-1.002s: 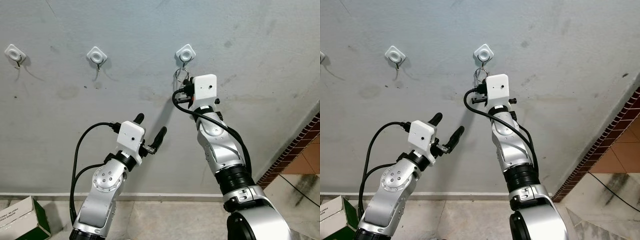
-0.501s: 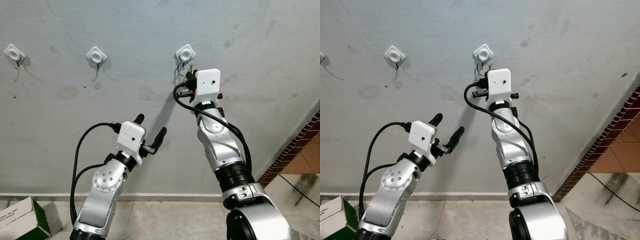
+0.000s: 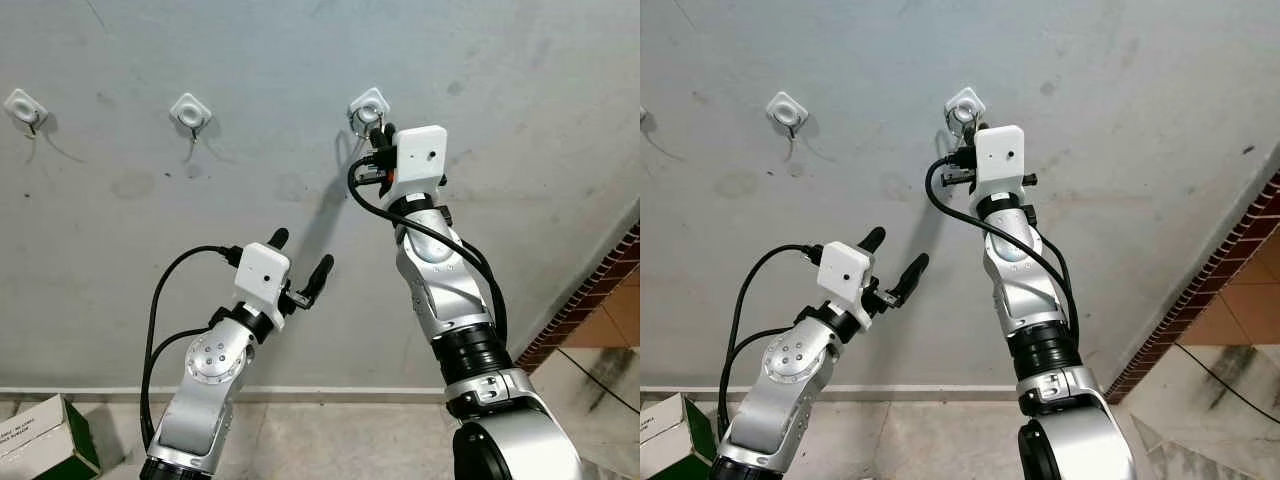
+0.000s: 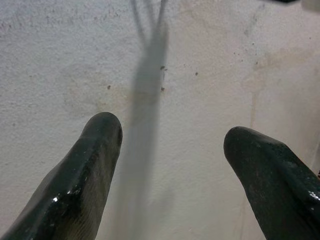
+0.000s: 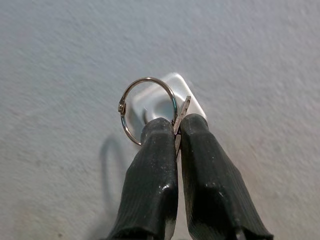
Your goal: Hang keys on a hook
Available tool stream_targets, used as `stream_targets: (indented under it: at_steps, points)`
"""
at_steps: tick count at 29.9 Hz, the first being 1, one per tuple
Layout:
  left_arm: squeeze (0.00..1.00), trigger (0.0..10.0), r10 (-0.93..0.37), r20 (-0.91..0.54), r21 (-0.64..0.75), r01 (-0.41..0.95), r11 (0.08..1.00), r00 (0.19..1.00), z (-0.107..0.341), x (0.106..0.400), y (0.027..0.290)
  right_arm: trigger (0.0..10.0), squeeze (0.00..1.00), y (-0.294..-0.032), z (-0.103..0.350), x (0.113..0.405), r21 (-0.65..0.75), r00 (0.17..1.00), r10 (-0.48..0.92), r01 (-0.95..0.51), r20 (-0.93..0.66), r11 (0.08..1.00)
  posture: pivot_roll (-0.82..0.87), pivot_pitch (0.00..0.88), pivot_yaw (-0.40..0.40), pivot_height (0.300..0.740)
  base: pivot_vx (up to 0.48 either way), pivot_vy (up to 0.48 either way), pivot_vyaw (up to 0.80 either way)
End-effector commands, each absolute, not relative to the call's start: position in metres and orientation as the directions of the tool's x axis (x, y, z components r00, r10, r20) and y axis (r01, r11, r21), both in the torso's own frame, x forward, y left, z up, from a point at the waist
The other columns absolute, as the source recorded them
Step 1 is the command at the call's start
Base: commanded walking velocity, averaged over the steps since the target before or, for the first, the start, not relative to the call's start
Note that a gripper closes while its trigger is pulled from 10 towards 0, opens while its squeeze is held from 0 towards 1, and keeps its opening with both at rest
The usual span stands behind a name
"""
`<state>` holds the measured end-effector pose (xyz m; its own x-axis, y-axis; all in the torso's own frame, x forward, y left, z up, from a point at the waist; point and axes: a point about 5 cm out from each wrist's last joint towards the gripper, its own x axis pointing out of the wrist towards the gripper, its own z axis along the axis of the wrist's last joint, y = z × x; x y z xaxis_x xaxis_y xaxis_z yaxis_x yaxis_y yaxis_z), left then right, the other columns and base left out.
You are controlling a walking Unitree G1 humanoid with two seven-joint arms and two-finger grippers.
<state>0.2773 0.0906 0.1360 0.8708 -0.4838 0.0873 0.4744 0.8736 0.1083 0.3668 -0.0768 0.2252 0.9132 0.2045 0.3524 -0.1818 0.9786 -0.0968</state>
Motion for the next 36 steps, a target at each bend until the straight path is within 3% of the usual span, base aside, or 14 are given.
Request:
stream_targets:
  at_steps: [1, 11, 22, 27, 36]
  points:
    - [0.00, 10.0, -0.484, 0.080, 0.116, 0.474, 0.873, 0.871, 0.136, 0.279, 0.090, 10.0, 0.00, -0.075, 0.235, 0.366, -0.099, 0.897, 0.224, -0.201, 0.381, 0.975, 0.05, 0.007, 0.026, 0.740, 0.000, 0.000, 0.00]
    - [0.00, 10.0, -0.485, 0.079, 0.119, 0.475, 0.872, 0.871, 0.136, 0.277, 0.090, 10.0, 0.00, -0.079, 0.232, 0.354, -0.098, 0.892, 0.253, -0.233, 0.376, 0.968, 0.05, 0.010, 0.026, 0.740, 0.000, 0.000, 0.00]
    - [0.00, 10.0, -0.470, 0.078, 0.127, 0.459, 0.879, 0.879, 0.135, 0.278, 0.093, 10.0, 0.00, -0.122, 0.230, 0.341, -0.139, 0.926, 0.120, -0.074, 0.359, 0.987, 0.03, 0.012, 0.031, 0.740, 0.000, 0.000, 0.00]
    - [0.00, 10.0, -0.398, 0.050, 0.118, 0.390, 0.913, 0.916, 0.135, 0.281, 0.102, 10.0, 0.00, -0.143, 0.225, 0.336, -0.176, 0.948, 0.030, 0.028, 0.317, 0.984, 0.02, 0.011, 0.032, 0.740, 0.000, 0.000, 0.00]
    - [0.00, 10.0, -0.349, 0.004, 0.129, 0.345, 0.930, 0.937, 0.129, 0.266, 0.124, 10.0, 0.00, -0.150, 0.217, 0.318, -0.165, 0.961, 0.047, -0.002, 0.271, 0.986, 0.02, 0.017, 0.031, 0.740, 0.000, 0.000, 0.00]
